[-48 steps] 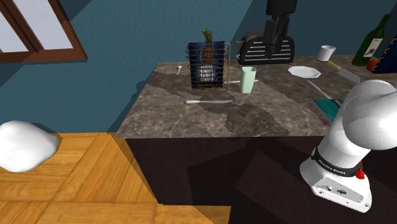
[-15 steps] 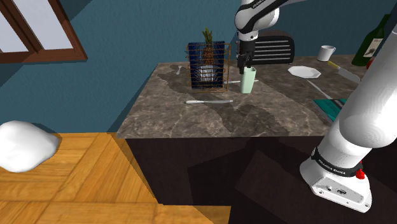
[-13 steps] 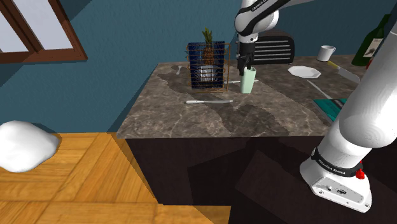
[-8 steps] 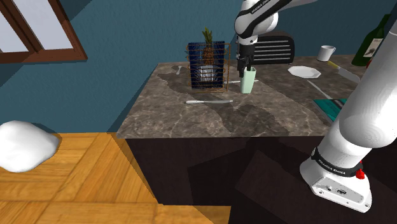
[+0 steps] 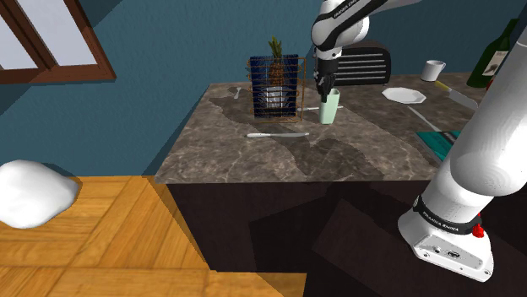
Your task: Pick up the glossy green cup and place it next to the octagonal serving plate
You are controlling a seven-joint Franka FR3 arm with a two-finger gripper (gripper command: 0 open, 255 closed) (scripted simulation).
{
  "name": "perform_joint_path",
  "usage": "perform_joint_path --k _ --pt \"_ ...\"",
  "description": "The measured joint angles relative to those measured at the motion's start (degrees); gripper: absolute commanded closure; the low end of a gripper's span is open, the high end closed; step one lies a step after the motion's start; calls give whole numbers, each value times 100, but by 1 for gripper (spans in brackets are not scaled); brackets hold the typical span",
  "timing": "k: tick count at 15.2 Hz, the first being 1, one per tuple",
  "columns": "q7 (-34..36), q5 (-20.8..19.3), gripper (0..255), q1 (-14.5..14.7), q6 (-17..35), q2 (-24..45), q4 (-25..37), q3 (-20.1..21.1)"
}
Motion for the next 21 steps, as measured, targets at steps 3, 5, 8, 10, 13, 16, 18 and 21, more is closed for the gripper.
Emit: perform_joint_path --k 3,5,8,10,13,16,18,21 --pt "0 0 255 0 0 0 0 0" --pt "0 0 255 0 1 0 0 0" --pt "10 -27 255 -1 -158 -70 91 -2" --pt "45 -58 255 11 -289 -159 137 9" --pt "50 -85 255 9 -519 -241 291 7" --pt "52 -103 255 10 -741 -304 453 9" --pt "62 -118 255 13 -886 -353 552 13" --pt "94 -139 255 26 -1108 -426 703 30"
